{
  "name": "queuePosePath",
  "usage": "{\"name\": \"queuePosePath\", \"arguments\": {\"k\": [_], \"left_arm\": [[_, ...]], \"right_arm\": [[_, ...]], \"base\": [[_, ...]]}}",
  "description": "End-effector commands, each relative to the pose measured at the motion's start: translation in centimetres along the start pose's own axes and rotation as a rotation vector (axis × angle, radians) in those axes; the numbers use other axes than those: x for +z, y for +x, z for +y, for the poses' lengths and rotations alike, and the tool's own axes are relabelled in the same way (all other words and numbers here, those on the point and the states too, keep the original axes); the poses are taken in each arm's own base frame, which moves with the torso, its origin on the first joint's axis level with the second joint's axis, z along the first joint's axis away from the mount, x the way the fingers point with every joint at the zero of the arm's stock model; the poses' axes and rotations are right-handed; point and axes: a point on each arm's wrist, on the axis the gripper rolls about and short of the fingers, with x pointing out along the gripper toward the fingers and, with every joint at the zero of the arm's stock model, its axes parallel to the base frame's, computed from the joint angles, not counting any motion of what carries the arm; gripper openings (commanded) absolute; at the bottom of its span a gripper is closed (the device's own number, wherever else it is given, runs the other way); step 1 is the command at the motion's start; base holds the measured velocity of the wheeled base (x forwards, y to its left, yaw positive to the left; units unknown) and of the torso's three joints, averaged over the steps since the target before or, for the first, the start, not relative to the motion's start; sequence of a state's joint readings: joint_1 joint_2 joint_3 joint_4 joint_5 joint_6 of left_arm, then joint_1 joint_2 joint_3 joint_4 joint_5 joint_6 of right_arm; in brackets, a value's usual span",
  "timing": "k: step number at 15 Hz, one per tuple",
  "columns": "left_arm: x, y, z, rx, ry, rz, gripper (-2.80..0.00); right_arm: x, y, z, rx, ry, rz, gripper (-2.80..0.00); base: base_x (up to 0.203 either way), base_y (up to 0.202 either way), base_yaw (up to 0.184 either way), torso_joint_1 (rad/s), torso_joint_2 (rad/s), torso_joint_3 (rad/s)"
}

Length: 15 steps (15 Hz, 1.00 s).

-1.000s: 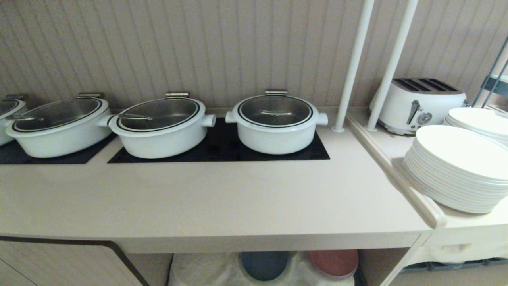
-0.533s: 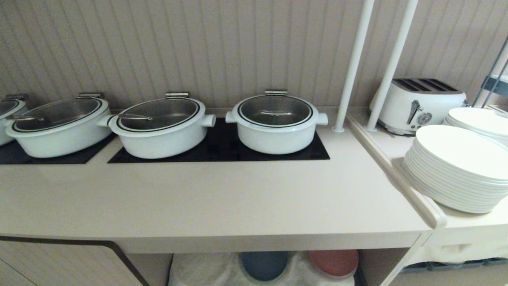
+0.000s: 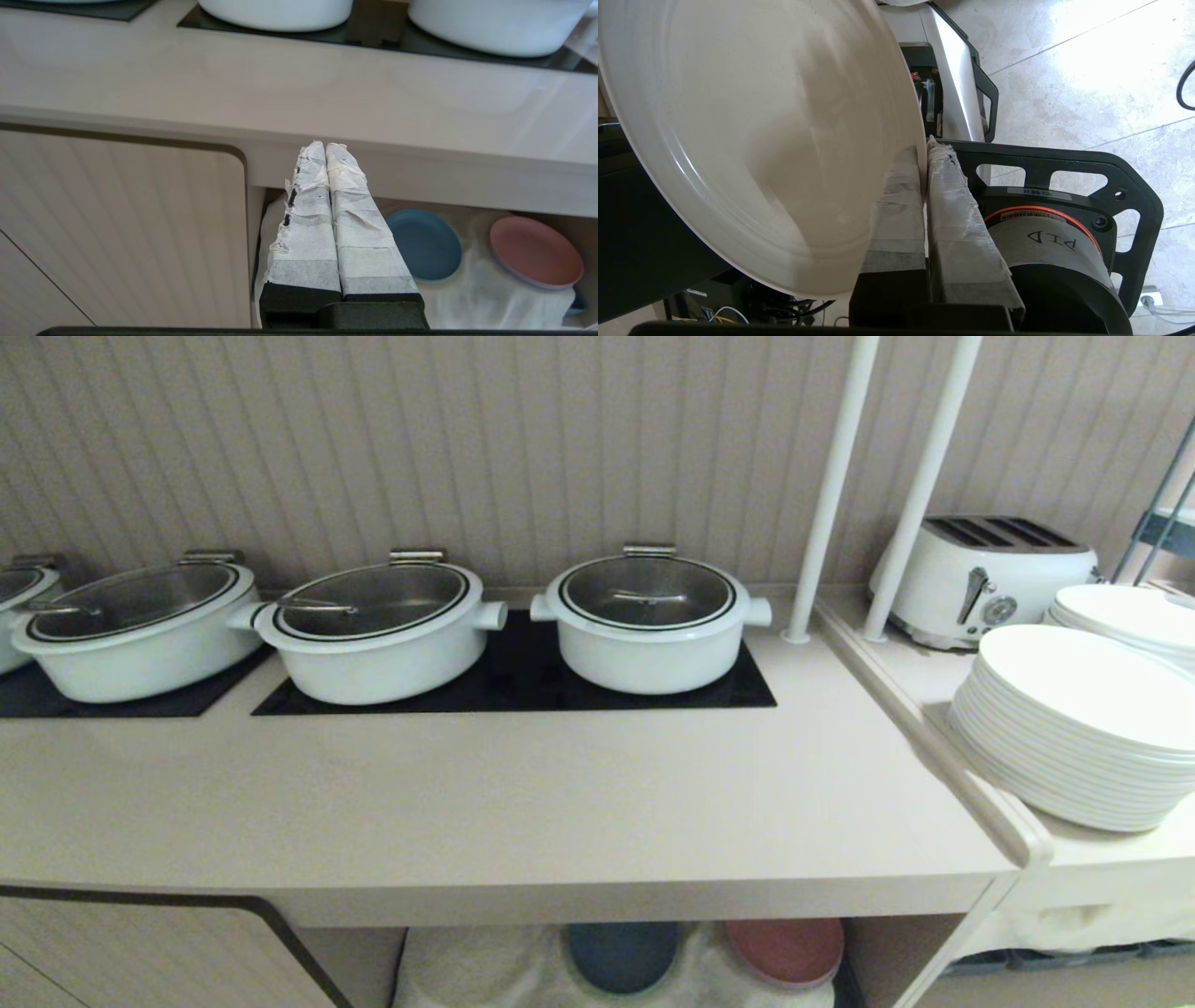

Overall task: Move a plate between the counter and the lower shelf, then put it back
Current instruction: Put the plate in the cupboard

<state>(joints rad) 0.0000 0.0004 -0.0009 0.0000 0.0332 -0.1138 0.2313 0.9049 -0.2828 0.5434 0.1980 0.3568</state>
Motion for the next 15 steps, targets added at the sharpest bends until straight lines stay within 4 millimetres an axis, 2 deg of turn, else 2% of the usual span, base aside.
{"name": "queuePosePath", "arguments": {"k": [1, 15], "left_arm": [[-0.02, 0.0, 0.0, 0.001, -0.001, 0.0, -2.8], [-0.02, 0.0, 0.0, 0.001, -0.001, 0.0, -2.8]], "right_arm": [[-0.2, 0.08, -0.08, -0.004, 0.005, 0.015, -2.8], [-0.2, 0.08, -0.08, -0.003, 0.004, 0.015, -2.8]], "base": [[0.0, 0.0, 0.0, -0.134, 0.3, 0.141], [0.0, 0.0, 0.0, -0.177, 0.36, 0.182]]}}
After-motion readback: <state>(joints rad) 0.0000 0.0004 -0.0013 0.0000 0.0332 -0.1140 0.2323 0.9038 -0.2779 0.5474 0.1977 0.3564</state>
